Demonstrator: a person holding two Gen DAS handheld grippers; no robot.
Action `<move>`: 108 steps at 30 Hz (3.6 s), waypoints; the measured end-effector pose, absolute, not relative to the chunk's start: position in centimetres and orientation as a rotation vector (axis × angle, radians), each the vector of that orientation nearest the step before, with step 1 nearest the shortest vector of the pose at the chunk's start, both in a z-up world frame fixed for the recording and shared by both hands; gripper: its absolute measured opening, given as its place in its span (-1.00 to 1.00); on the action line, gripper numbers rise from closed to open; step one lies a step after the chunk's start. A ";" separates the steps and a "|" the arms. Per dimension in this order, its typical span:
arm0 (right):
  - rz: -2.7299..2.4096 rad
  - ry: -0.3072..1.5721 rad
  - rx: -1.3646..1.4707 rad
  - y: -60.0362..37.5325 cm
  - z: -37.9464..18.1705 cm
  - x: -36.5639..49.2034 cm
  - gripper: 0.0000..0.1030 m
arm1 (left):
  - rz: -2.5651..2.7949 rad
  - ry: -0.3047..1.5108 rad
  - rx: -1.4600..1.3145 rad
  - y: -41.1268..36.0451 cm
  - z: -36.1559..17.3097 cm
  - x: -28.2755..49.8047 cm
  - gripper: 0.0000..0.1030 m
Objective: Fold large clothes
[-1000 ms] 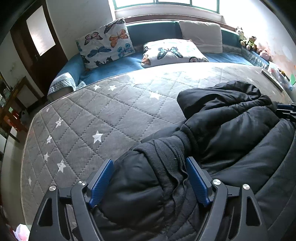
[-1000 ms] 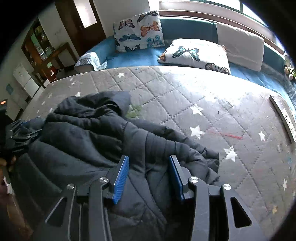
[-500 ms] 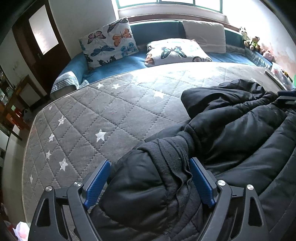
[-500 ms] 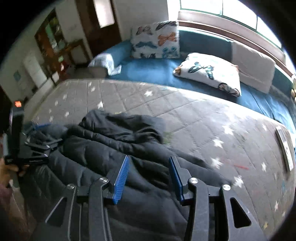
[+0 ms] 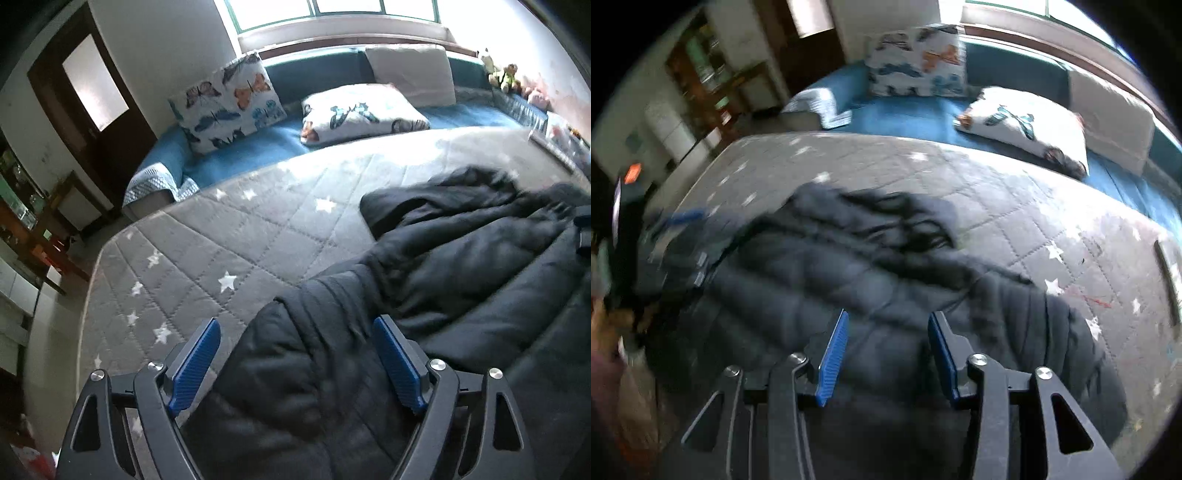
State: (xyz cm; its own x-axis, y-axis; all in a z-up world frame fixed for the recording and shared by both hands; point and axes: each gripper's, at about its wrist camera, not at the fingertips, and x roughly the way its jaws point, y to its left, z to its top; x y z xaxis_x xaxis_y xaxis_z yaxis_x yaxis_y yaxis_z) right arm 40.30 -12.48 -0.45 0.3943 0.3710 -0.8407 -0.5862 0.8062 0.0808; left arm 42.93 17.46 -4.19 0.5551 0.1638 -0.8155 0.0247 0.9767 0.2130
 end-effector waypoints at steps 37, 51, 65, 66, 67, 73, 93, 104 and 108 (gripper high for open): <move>0.664 1.103 -0.434 -9.6 -3.9 32.6 0.06 | -0.090 0.997 0.112 14.4 -6.2 33.9 0.60; 0.536 1.221 -0.304 -20.0 -3.6 33.4 0.06 | -0.092 0.992 0.115 14.8 -6.3 33.9 0.61; 0.605 1.132 -0.181 -22.9 -0.9 34.8 0.06 | -0.088 1.006 0.113 14.8 -6.5 34.0 0.61; 0.590 1.122 -0.167 -23.1 -0.7 35.5 0.06 | -0.088 1.004 0.114 14.7 -6.5 34.0 0.61; 0.570 1.114 -0.148 -23.3 -0.5 36.4 0.06 | -0.088 1.003 0.115 14.7 -6.5 34.0 0.61; 0.471 1.142 -0.056 -23.3 -3.2 40.9 0.06 | -0.095 1.000 0.104 14.9 -6.4 34.2 0.61; 0.401 1.165 -0.064 -20.0 -6.0 43.9 0.09 | -0.092 0.993 0.095 14.5 -6.5 34.0 0.62; 0.428 1.104 -0.007 -22.4 -3.4 42.0 0.09 | -0.091 0.969 0.090 14.7 -5.4 33.1 0.62; 0.438 1.080 -0.037 -22.9 -2.0 40.0 0.09 | -0.097 0.956 0.049 15.6 -3.2 31.8 0.58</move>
